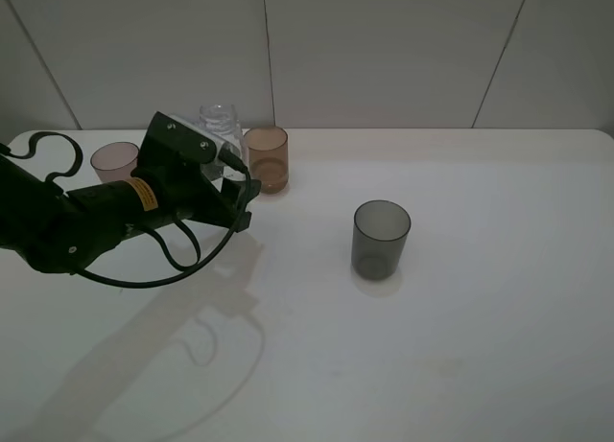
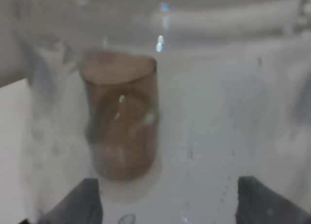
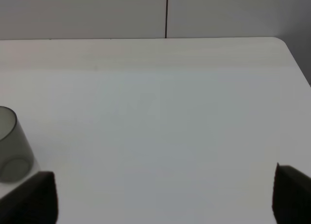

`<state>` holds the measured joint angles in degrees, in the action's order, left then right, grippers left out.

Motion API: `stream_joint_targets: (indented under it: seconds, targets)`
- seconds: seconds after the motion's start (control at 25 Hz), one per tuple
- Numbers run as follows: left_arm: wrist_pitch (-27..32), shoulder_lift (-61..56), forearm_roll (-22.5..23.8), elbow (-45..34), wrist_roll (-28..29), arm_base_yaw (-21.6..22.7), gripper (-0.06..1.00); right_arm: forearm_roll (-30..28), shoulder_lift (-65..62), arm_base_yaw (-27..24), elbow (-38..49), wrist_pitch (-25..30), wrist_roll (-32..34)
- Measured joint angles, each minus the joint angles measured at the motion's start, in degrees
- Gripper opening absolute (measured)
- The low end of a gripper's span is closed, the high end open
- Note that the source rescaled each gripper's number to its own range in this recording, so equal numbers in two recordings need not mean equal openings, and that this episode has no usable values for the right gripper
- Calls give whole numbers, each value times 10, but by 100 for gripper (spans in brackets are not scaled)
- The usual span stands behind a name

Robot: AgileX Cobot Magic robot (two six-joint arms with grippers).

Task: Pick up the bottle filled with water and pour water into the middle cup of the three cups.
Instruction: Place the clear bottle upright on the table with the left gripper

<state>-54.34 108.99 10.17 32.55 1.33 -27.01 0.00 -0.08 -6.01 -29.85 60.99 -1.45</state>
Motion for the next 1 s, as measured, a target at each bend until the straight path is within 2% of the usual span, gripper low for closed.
stream_joint_targets:
  seconds: [0.16,1.0]
  targets:
    - [-36,43,0,-8,4,0,3,0,0,0,0,0,0]
    - [-38,91,0,-9,-3,0,5,0,0,0,0,0,0]
